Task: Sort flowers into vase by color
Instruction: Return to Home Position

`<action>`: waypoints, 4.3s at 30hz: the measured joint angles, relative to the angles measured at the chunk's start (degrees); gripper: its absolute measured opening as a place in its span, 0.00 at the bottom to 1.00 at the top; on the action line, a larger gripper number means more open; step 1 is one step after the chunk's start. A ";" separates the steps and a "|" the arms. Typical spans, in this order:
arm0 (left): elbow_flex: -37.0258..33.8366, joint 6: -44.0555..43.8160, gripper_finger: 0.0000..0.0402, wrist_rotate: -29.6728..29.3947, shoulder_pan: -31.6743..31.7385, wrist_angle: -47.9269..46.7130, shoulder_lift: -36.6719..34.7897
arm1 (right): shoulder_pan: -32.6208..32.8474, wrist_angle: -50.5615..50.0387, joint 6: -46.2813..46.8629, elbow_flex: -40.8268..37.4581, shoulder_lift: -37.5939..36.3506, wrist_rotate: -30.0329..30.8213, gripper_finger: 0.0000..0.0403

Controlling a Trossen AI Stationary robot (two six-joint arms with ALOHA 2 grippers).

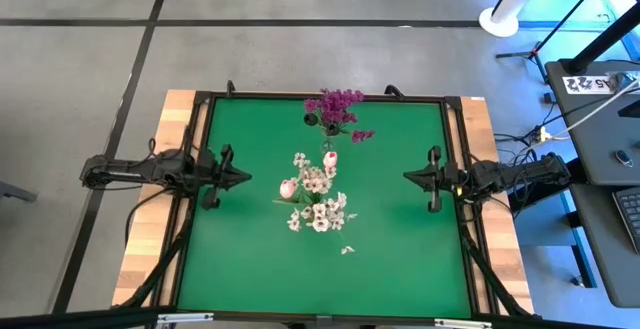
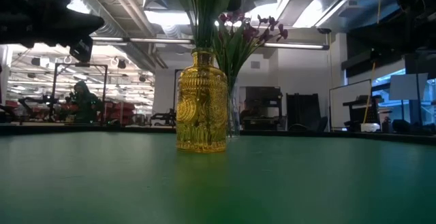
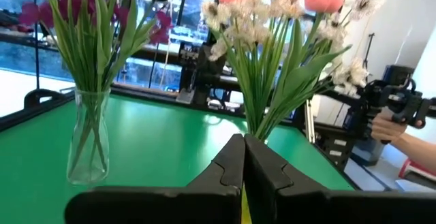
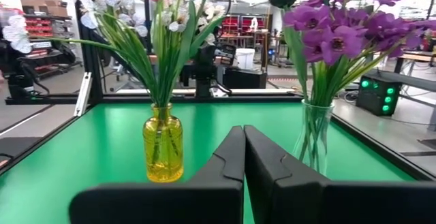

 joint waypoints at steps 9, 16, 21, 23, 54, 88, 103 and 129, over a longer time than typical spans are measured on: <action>0.00 -0.08 0.00 -0.03 0.00 -3.23 0.00 | -0.02 -0.74 0.27 -0.02 0.03 -4.65 0.01; 0.00 -0.08 0.00 -0.03 0.00 -3.29 0.00 | -0.02 -0.82 0.37 -0.02 0.20 -5.15 0.01; 0.00 -0.04 0.00 0.01 0.00 -3.30 0.00 | -0.02 -0.84 0.39 -0.02 1.66 -5.13 0.01; 0.00 -0.06 0.00 0.04 0.00 -3.29 0.00 | -0.02 -0.84 0.39 -0.02 2.20 -5.13 0.01; 0.00 -0.02 0.00 -1.34 0.00 -2.96 0.01 | 0.11 -0.54 0.37 -0.04 2.62 -4.16 0.02; 0.00 -0.04 0.00 -1.34 0.00 -2.94 0.00 | 0.11 -0.47 0.36 -0.04 2.62 -4.14 0.02; 0.00 -0.02 0.00 -1.34 0.00 -2.94 0.00 | 0.11 -0.47 0.37 -0.04 2.60 -4.14 0.02; 0.00 -0.04 0.00 -1.32 0.00 -2.94 0.02 | 0.11 -0.46 0.35 -0.04 2.61 -4.14 0.02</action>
